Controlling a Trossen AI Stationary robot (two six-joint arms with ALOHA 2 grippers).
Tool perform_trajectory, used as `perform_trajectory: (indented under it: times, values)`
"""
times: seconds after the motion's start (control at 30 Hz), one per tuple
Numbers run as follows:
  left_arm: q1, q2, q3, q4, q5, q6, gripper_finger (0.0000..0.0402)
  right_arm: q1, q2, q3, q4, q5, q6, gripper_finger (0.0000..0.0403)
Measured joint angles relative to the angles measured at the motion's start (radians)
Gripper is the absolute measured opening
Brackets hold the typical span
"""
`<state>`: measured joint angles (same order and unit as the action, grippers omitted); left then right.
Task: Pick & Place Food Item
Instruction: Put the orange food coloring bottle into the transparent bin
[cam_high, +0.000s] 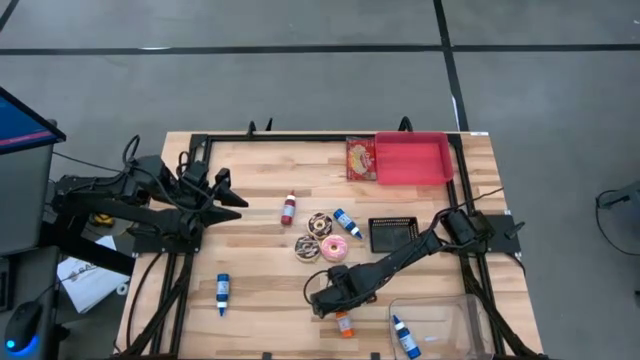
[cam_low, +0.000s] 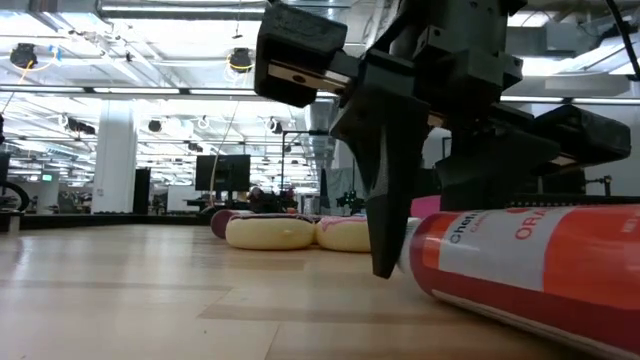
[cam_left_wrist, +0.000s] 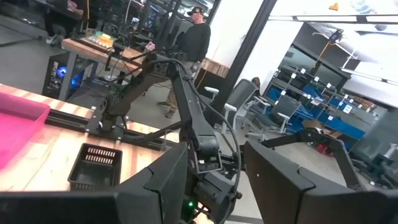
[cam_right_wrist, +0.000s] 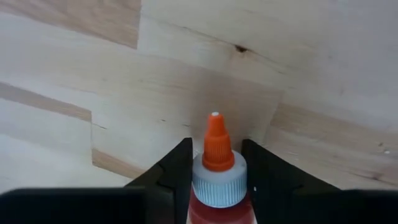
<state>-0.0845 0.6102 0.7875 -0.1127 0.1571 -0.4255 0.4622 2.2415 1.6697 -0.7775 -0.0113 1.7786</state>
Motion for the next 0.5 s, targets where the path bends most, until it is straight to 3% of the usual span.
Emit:
perform_trajectory:
  times: [0.2,0.5]
  values:
    - [0.000,0.000,0.000,0.000,-0.026,0.007,0.0159,-0.046,0.011,0.132,-0.135,0.156,-0.111,0.0106]
    - [0.000,0.000,0.000,0.000,-0.032,0.006,0.0159,-0.127,0.008,0.419,-0.449,0.284,-0.312,0.0109]
